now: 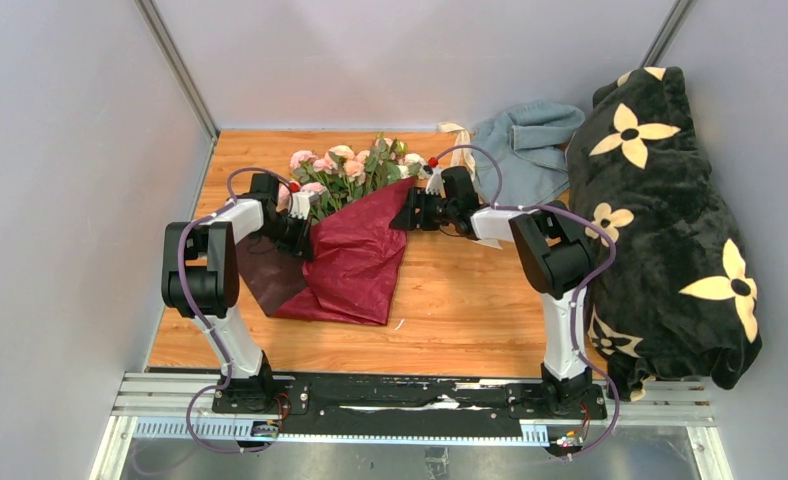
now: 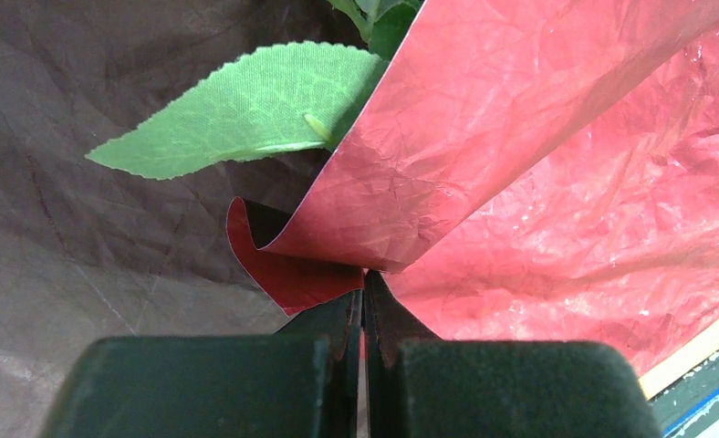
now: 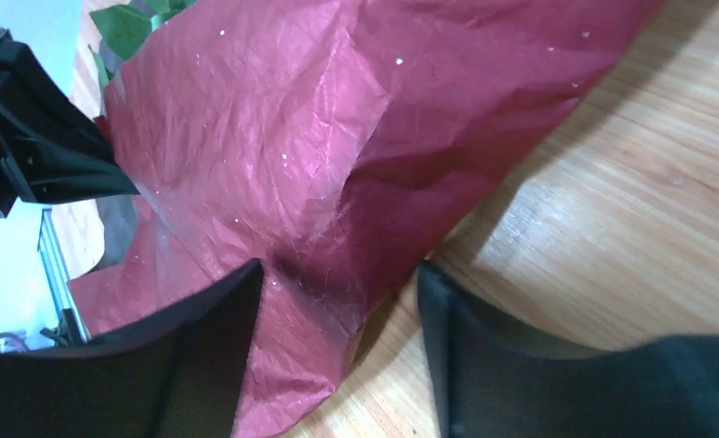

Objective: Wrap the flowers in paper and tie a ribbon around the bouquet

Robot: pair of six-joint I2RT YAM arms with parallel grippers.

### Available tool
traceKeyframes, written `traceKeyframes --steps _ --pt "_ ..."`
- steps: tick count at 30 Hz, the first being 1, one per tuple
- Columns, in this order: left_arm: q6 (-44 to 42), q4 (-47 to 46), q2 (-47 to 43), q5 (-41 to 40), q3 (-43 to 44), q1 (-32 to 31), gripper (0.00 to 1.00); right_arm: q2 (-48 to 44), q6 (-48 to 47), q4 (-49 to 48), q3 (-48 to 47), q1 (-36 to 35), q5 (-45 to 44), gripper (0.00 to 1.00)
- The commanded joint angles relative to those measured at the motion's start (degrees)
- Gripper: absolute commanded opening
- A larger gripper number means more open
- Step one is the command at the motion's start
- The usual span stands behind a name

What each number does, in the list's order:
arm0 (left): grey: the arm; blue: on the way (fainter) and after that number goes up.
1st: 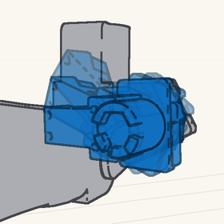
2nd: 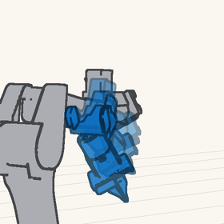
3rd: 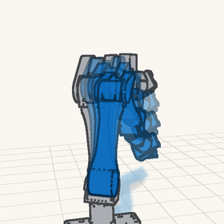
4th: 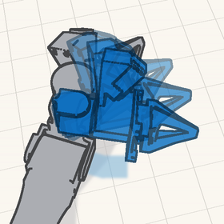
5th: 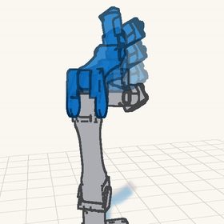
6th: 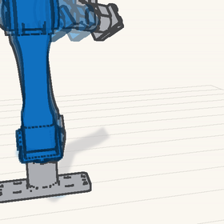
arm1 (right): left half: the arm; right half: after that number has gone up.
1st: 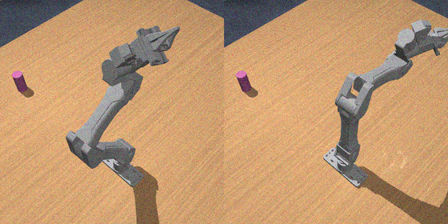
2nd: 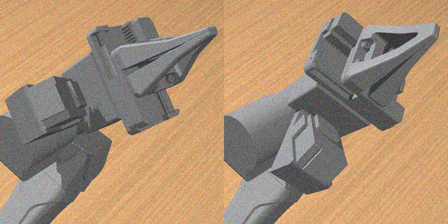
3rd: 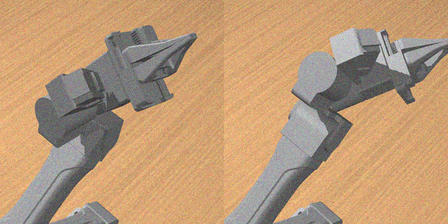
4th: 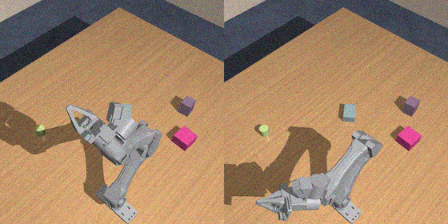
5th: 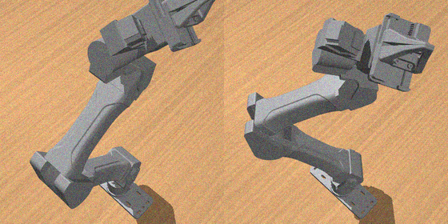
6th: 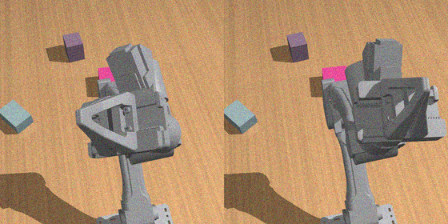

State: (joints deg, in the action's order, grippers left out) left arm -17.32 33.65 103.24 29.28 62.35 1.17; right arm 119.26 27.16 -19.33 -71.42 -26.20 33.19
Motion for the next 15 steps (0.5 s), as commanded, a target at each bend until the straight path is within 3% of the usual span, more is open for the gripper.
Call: traceKeyframes --steps 1,5,7,10,15 --pt "-1.4 1.2 0.9 -1.9 0.1 -0.1 0.0 4.0 8.5 -6.8 0.5 0.1 6.4 0.59" --pt "-1.3 1.1 1.4 -2.8 0.9 -0.2 0.0 3.3 10.5 -10.1 2.6 0.8 8.1 0.21" --pt "-1.1 1.2 1.6 -3.1 1.6 -0.5 0.0 0.6 10.0 -10.6 5.2 2.0 6.2 0.08" --pt "-0.4 1.2 1.4 -3.2 2.9 -4.5 0.0 -4.8 8.4 -10.2 10.4 4.4 3.5 0.0" --pt "1.1 1.6 2.5 -2.2 6.3 -11.0 0.0 -14.2 1.0 -1.3 17.8 10.9 2.2 0.0"
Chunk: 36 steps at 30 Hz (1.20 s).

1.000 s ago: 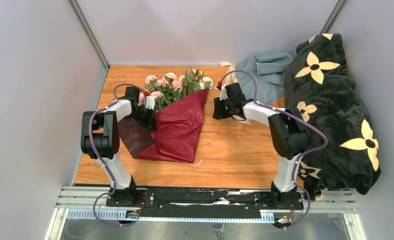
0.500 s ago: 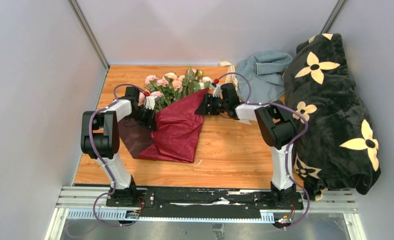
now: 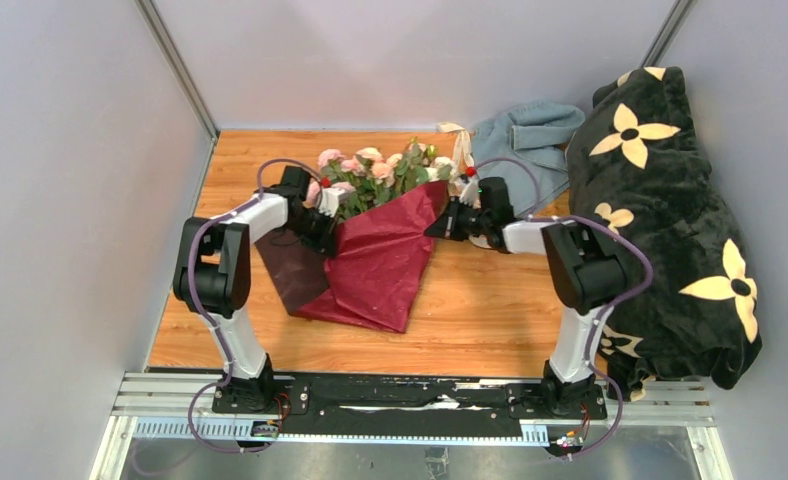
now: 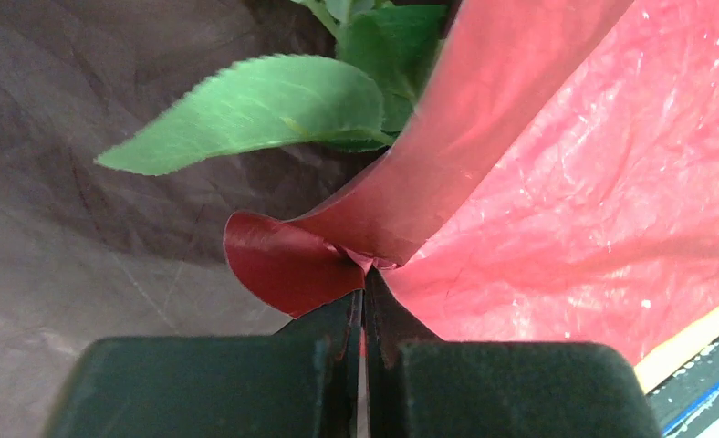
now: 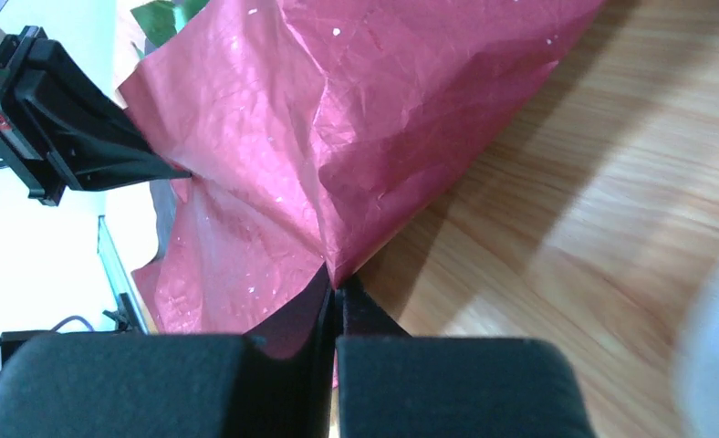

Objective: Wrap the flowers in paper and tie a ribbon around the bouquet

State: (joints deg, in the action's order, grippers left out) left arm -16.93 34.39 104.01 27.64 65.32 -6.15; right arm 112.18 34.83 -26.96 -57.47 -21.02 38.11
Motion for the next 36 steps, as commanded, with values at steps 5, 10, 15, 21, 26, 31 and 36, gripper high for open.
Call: traceKeyframes --steps 5,10,15,21,26,31,36 --pt "2.3 1.3 5.2 -1.0 7.5 -7.3 0.0 -10.6 -19.8 25.3 0.1 7.6 -6.0 0.28" --pt "2.8 1.9 6.0 -1.8 7.2 -7.5 0.0 -20.8 -22.4 35.1 -0.3 5.0 -25.7 0.34" --pt "3.6 1.5 7.0 -2.7 7.0 -7.5 0.0 -27.4 -24.3 27.9 3.3 -10.5 -26.1 0.25" --pt "4.2 1.3 7.2 -3.2 6.9 -7.4 0.0 -16.3 -7.8 7.2 6.3 -21.3 -7.6 0.05" --pt "4.1 1.3 6.4 -4.9 6.5 -7.5 0.0 -5.3 -5.5 8.9 3.0 -23.7 -3.0 0.0" --pt "2.9 3.7 2.8 -9.8 9.2 -7.3 0.41 -3.3 -6.2 15.0 4.7 -23.2 -9.1 0.0" --pt "-0.6 6.5 -12.3 -9.7 9.0 -8.2 0.63 -1.2 -4.0 15.8 4.7 -23.1 -9.1 0.0"
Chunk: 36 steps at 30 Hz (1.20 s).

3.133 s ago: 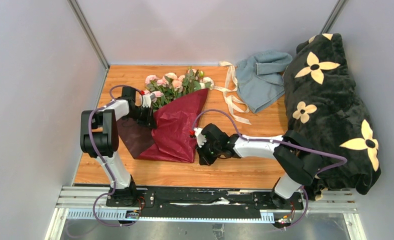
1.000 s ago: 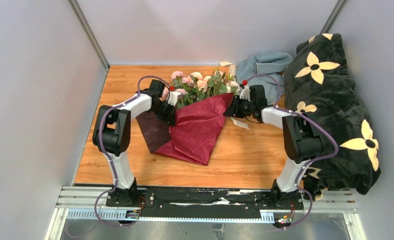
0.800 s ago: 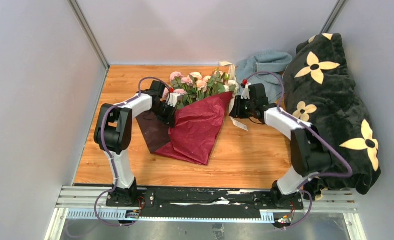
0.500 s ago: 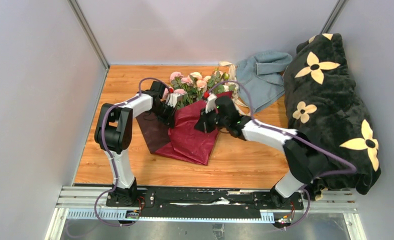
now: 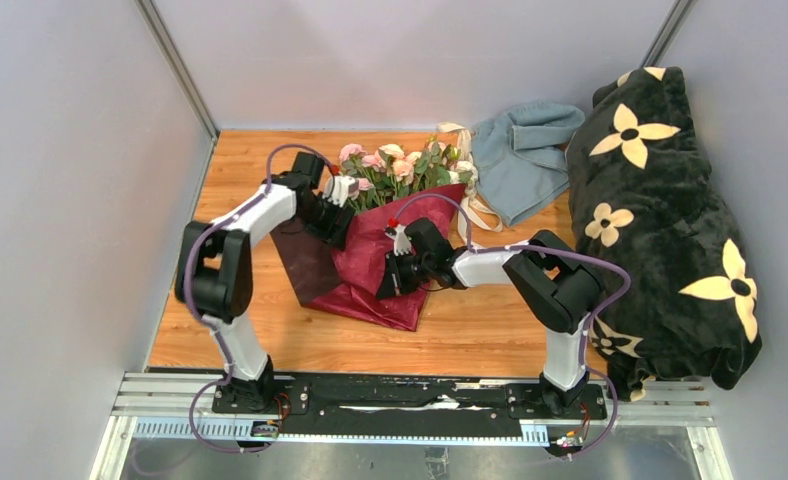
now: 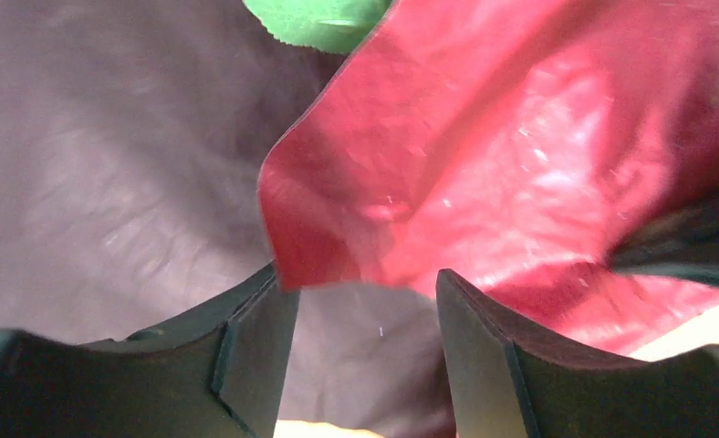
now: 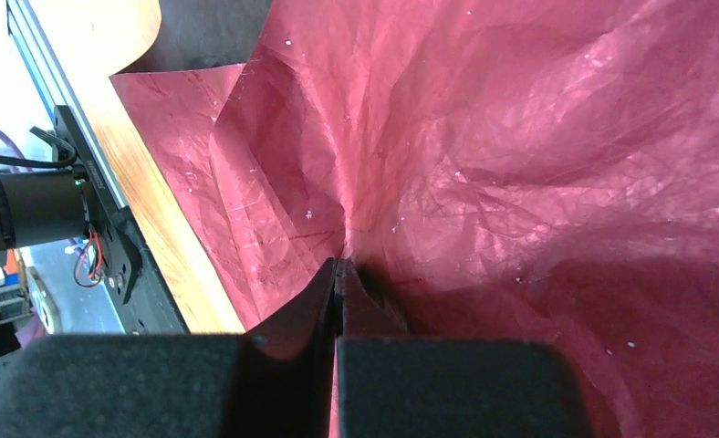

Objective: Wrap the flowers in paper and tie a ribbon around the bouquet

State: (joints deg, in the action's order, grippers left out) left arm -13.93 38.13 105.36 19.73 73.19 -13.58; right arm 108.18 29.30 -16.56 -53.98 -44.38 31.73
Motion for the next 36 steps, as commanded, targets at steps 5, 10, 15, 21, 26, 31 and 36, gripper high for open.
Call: traceKeyframes --steps 5,10,15,21,26,31,36 --pt "-11.8 6.0 -29.2 4.7 -8.6 -8.5 0.13 3.2 4.0 3.3 2.5 0.5 -2.4 0.0" --pt "-23.3 6.1 -29.1 8.2 -19.5 -15.8 0.06 4.2 7.1 1.0 3.0 1.4 -1.3 0.0" --pt "-28.8 -3.7 -24.7 1.6 -25.3 -17.7 0.11 5.3 8.8 -0.1 3.1 1.5 -1.0 0.0" --pt "-38.6 -1.5 -22.9 -1.2 -32.1 -19.2 0.14 5.3 9.9 -0.7 4.3 1.5 -1.9 0.0" --pt "-42.8 0.5 -23.9 -9.2 -37.9 -21.1 0.13 6.2 10.1 -0.3 4.3 1.5 -2.1 0.0" --pt "-44.1 1.4 -25.0 -20.3 -39.9 -21.1 0.1 6.3 8.6 2.7 3.1 1.5 -2.8 0.0" --pt "-46.2 7.7 -28.0 -23.0 -40.5 -16.6 0.07 5.9 8.0 3.6 3.4 1.5 -3.2 0.0"
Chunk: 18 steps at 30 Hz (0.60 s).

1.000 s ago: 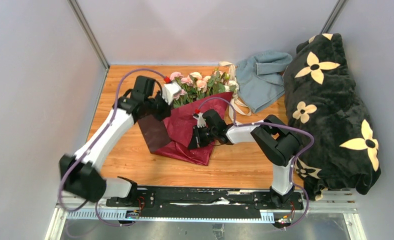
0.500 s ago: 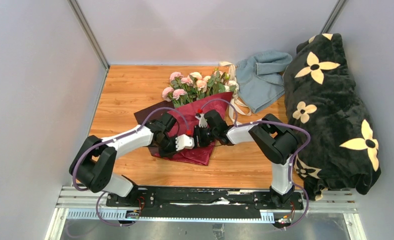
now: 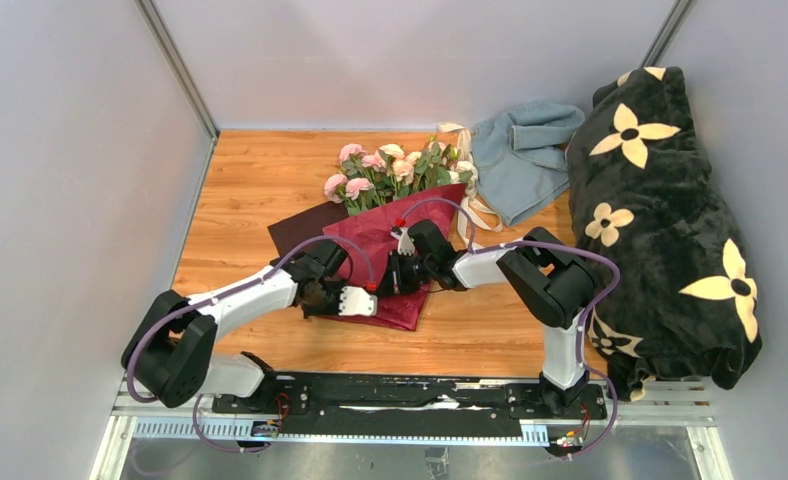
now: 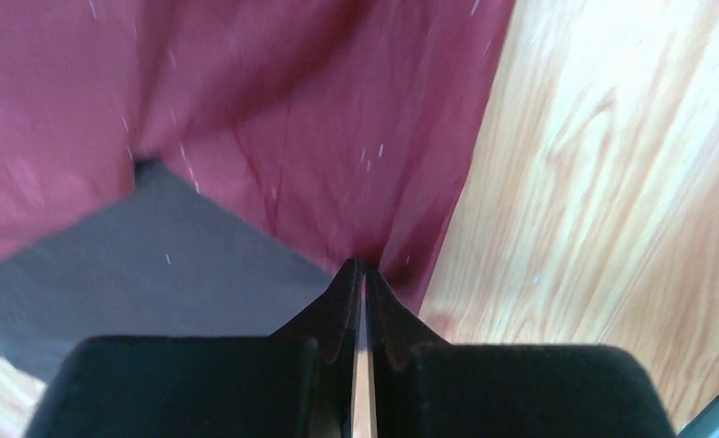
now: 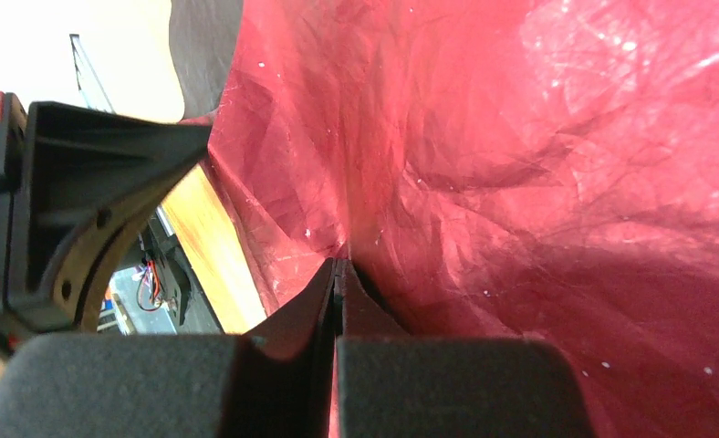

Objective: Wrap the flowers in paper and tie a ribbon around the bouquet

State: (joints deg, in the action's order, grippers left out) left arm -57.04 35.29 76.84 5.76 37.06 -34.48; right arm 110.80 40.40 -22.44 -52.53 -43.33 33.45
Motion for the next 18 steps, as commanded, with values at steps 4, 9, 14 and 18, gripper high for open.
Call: traceKeyframes --steps 4,9,14,18 --pt "-5.4 14.4 -2.9 -6.7 -1.3 14.3 0.07 3.3 -3.2 9.3 2.0 0.4 -5.2 0.0" --pt "5.8 14.3 2.2 7.3 14.8 33.1 0.56 3.5 -3.8 9.3 0.7 0.0 -4.6 0.0" --pt "34.6 6.7 19.7 9.9 32.8 43.7 0.82 4.0 -4.6 9.7 -1.0 -0.5 -4.0 0.0" --pt "44.1 4.0 30.0 6.0 39.6 44.2 0.97 4.3 -5.2 9.9 -1.5 -0.9 -4.0 0.0"
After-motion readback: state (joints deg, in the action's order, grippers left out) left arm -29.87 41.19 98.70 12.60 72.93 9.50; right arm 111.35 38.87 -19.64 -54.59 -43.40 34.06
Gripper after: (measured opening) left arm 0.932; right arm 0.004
